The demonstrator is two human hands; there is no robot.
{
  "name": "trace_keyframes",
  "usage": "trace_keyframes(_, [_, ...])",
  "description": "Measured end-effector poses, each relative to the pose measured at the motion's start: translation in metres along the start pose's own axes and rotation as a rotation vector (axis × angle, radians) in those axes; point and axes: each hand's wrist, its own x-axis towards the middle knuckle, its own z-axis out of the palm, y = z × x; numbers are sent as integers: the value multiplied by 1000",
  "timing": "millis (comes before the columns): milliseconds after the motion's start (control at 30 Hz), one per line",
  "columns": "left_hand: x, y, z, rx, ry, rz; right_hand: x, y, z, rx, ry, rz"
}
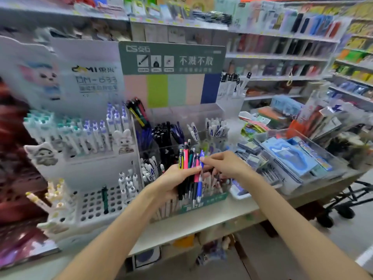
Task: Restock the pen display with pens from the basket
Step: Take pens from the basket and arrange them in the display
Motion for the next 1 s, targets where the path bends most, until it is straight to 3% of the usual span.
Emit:
trace_keyframes(167, [-2,18,-18,-3,106,27,27,-19,14,136,59,-51])
trace_keyframes(267, [1,26,-30,6,218,68,51,-35,14,383,14,-64])
trace_keyframes(400, [11,54,-44,-181,243,167,86,-56,-7,692,-41,-154])
trace_keyframes(600, [32,88,-46,-247,329,332,142,-68,-48,854,166,-269])
trace_keyframes(700, [41,92,-47,-259,349,362,172,-67,-70,785,394,-354])
trace_keyframes(833, [52,89,-49,-229,327,331,205,-52,-101,466,727,-408])
trace_keyframes(900, [60,91,-48,-197,310,316,215,-45,-110,331,750,-402])
trace_keyframes(1000, [74,97,-43,-180,261,292,229,-40,-108,131,609,-342])
